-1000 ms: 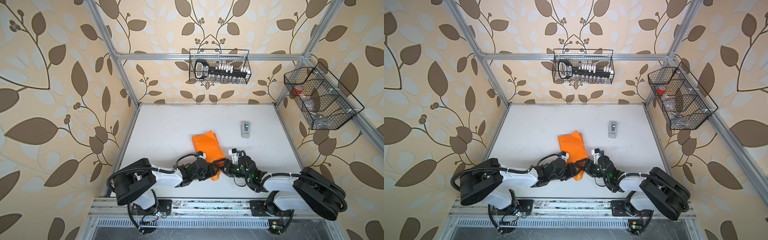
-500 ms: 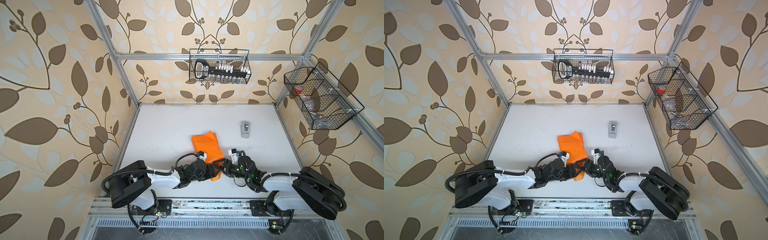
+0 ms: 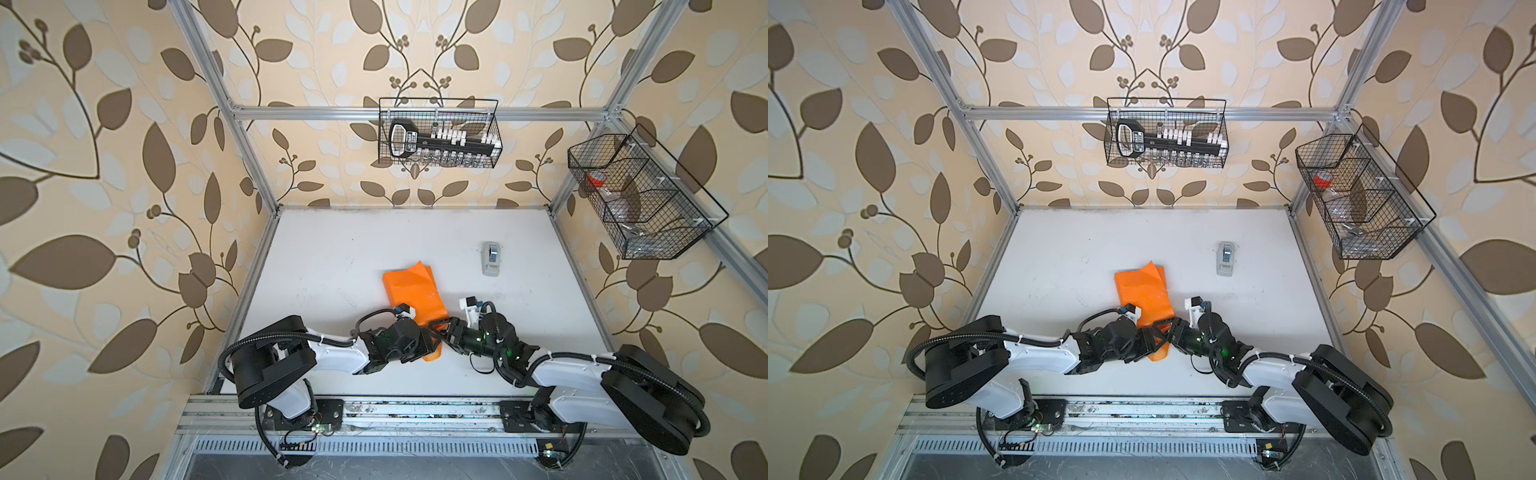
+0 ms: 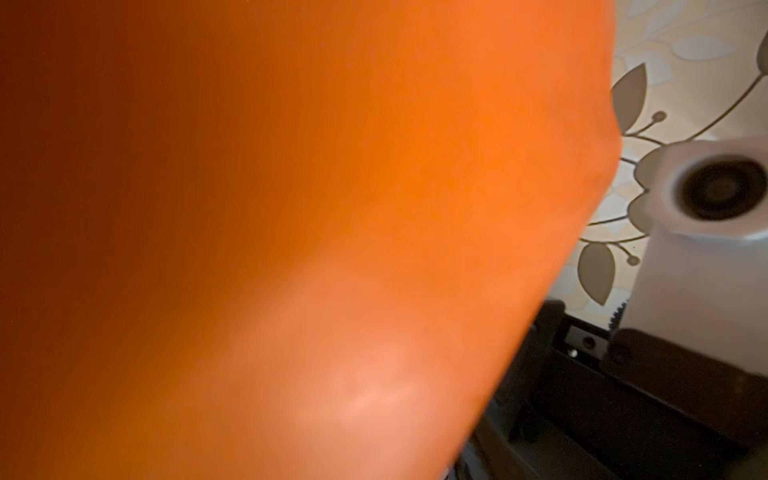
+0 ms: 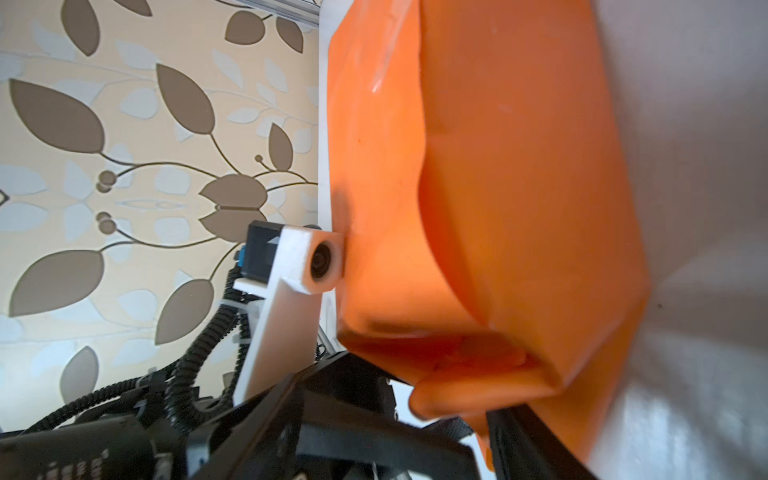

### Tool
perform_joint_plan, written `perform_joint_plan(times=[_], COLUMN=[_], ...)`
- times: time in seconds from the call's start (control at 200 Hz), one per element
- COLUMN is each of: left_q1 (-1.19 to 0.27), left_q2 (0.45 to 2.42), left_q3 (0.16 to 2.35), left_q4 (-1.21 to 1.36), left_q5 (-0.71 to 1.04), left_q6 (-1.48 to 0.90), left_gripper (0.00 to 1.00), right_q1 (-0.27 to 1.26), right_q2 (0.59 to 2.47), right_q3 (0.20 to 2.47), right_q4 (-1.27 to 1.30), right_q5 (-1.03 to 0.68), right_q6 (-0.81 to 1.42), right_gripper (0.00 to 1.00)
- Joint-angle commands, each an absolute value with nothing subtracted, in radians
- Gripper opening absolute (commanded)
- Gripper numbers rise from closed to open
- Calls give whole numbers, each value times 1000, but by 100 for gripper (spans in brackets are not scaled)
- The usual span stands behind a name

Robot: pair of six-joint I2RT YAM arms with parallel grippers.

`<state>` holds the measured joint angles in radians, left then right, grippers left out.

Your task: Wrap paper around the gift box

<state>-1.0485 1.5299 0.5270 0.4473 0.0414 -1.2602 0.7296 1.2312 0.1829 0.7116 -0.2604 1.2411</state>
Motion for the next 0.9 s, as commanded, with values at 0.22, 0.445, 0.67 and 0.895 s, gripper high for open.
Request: perform_joint_plan(times=[0.22, 0.445, 0.67, 0.895], left_q1=[-1052, -1052, -1052, -1050], left_q2=[1551, 1555, 1578, 1590], left_q3=[609, 589, 595, 598], left_q4=[364, 372, 391, 398], left_q5=[-13, -24, -18, -19], left_q6=[-1338, -1353, -1351, -1354], left_gripper=[47, 45, 44, 44], right_q1=[727, 716, 721, 748], right_q2=[995, 761, 899, 1023], right_q3=[144, 74, 74, 83], right_q4=[427, 222, 313, 407], right_q5=[-175, -89, -144, -139], right_q6=[1221, 1225, 1228, 1249], right_gripper=[54, 42, 39, 38])
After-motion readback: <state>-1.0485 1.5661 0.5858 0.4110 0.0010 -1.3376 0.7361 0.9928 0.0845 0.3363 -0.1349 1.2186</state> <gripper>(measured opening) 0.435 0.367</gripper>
